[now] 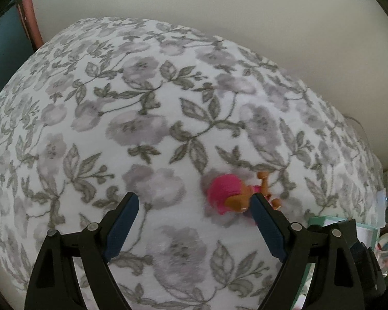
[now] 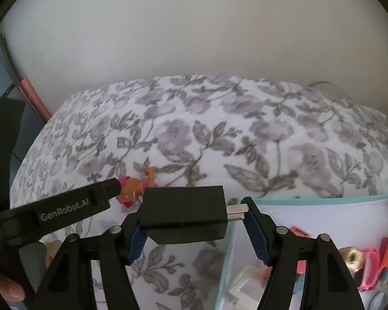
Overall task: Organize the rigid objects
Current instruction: 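Lower the left tool onto the pink-haired doll and close on it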
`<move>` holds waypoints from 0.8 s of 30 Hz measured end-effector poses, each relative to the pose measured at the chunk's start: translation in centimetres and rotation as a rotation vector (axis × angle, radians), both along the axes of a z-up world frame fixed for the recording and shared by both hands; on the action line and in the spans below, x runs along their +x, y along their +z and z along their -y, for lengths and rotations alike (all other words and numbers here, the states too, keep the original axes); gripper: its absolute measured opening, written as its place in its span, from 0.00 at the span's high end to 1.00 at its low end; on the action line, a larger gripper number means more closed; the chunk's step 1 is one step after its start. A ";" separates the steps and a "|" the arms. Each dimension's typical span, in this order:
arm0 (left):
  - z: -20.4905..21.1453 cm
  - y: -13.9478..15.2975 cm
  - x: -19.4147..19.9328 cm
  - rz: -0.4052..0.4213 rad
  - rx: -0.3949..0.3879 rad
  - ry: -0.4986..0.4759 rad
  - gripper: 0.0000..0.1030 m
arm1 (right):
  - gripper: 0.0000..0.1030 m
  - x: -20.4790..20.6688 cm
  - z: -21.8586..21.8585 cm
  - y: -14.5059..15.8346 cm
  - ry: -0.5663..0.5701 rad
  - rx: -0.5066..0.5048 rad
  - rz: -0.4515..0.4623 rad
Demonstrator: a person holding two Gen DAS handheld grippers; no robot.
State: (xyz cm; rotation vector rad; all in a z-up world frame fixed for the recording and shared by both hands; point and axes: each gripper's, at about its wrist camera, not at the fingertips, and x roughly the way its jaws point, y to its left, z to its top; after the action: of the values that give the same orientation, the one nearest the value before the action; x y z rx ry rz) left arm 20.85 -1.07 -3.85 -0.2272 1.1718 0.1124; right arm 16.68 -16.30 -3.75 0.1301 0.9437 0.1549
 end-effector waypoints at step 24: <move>3.9 -3.7 1.9 0.069 0.059 -0.037 0.14 | 0.32 -0.9 3.6 1.1 -0.039 -0.011 0.023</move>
State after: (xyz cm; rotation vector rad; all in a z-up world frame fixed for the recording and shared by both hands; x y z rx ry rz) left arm 22.80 -4.95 -7.53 -0.1565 1.1023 0.1057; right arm 15.75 -19.89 -2.61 0.1365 0.9188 0.1154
